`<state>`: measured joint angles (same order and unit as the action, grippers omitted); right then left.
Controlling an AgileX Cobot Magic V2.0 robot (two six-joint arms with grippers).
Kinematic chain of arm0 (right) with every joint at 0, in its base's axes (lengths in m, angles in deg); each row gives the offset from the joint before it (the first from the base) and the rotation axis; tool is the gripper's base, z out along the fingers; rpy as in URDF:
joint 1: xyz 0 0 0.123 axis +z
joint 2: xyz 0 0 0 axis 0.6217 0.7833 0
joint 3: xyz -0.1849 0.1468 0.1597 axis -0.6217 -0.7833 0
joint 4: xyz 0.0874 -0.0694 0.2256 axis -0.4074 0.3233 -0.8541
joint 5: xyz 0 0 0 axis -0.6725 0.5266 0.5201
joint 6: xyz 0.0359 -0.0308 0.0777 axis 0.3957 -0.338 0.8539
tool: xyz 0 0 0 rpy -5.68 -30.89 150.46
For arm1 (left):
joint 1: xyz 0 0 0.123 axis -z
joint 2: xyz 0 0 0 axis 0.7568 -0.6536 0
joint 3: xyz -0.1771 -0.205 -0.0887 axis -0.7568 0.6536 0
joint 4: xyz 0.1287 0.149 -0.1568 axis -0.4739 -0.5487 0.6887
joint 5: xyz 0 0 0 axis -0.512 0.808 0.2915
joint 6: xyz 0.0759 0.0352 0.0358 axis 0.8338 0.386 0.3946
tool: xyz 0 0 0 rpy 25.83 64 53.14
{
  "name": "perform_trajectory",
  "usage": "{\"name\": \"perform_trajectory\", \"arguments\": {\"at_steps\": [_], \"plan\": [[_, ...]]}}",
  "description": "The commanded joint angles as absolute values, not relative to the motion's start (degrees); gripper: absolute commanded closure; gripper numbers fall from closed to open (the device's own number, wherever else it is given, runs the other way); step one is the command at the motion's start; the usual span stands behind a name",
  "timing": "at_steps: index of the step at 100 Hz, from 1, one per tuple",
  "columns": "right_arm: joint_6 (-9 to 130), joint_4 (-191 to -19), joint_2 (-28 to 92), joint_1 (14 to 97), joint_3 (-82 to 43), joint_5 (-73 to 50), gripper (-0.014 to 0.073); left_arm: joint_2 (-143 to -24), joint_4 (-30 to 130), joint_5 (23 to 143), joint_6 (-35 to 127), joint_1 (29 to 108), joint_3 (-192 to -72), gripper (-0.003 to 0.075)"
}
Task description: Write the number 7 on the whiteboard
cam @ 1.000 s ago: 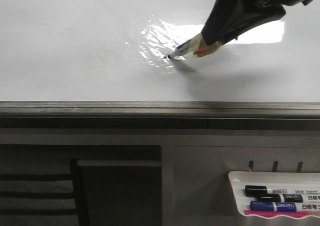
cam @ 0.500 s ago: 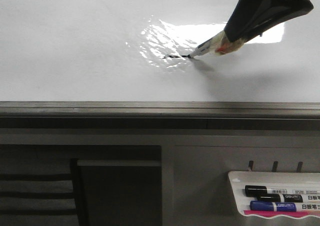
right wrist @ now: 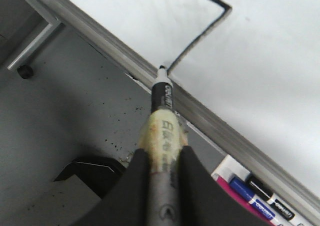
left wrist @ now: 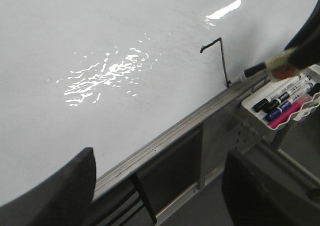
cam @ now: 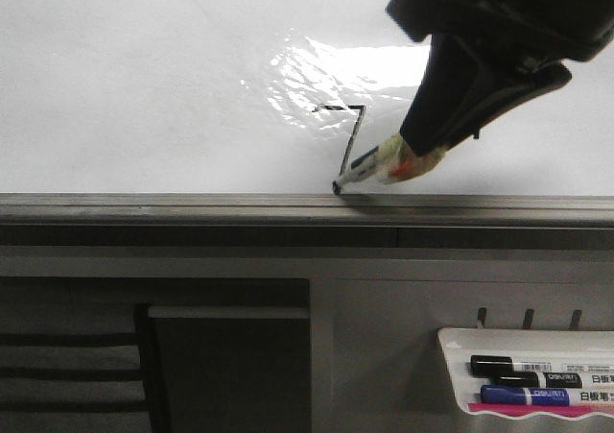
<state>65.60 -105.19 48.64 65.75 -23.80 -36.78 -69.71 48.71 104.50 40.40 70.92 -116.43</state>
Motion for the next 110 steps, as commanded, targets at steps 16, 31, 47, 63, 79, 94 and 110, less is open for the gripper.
{"name": "perform_trajectory", "arguments": {"at_steps": [16,31,47,63,79,94,110], "plan": [[53.59,-105.11,41.05,70.59,-17.09,-46.07,0.0648,-75.99,53.09,114.32,52.60,75.67,-124.42,0.0229],[42.32,-105.22,39.38,72.86,-15.31,-53.27,0.0648,-84.07,56.92,116.69,58.70,81.45,-127.86,0.0229],[37.54,-105.15,38.17,73.69,-15.31,-54.07,0.0648,-92.59,57.16,115.48,60.61,87.57,-131.78,0.0229],[37.05,-105.15,38.17,73.69,-15.31,-53.70,0.0648,-99.76,57.16,112.82,63.62,92.73,-136.18,0.0229],[37.05,-105.15,38.17,73.69,-15.31,-53.70,0.0648,-104.60,57.38,111.79,64.80,95.32,-138.97,0.0229],[37.05,-105.15,38.17,73.69,-15.31,-53.70,0.0648,-106.33,58.14,109.87,64.80,95.95,-139.18,0.0229],[37.05,-105.15,38.17,73.69,-15.31,-53.70,0.0648,-106.41,58.56,109.74,64.80,95.95,-139.18,0.0255]]}}
